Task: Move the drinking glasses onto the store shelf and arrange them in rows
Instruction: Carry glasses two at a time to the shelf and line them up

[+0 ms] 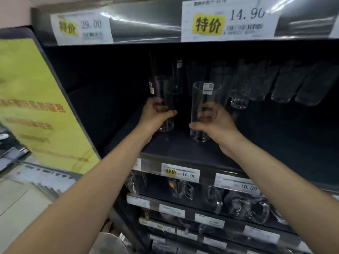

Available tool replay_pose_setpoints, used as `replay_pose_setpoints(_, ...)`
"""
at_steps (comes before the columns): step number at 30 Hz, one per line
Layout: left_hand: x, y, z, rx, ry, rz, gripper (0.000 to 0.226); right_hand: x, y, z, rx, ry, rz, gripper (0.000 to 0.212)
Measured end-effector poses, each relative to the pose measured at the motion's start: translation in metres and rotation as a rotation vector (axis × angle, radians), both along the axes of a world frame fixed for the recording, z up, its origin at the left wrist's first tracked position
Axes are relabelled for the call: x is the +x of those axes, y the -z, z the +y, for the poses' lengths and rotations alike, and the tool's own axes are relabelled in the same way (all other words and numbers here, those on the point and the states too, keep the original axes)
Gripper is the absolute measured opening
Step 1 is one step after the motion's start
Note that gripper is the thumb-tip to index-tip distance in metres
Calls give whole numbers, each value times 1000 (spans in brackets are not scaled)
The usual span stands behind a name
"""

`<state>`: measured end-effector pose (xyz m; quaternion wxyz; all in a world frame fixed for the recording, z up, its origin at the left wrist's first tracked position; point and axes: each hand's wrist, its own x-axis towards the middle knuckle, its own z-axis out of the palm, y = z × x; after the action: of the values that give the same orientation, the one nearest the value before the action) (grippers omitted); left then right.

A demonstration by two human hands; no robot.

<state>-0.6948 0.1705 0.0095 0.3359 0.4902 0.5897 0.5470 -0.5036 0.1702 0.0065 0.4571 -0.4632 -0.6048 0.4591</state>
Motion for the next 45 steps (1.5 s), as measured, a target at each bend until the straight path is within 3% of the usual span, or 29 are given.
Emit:
replay_pose_setpoints(7, -21, 10, 5, 22, 127, 65, 51, -31, 2, 31, 63, 78, -85, 71)
replay_pose_setpoints(21, -68, 13, 4, -61, 84, 72, 53, -73, 23, 111, 156, 179, -179, 73)
replay_pose_setpoints(28, -90, 16, -2, -48, 117, 36, 79, -97, 21, 132, 124, 171, -191, 70)
replay_pose_setpoints(32, -89, 18, -2, -29, 109, 35, 82, -104, 21, 143, 144, 163, -247, 60)
replay_pose_setpoints(45, -90, 21, -2, -22, 97, 41, 77, -113, 24, 156, 185, 161, -310, 59)
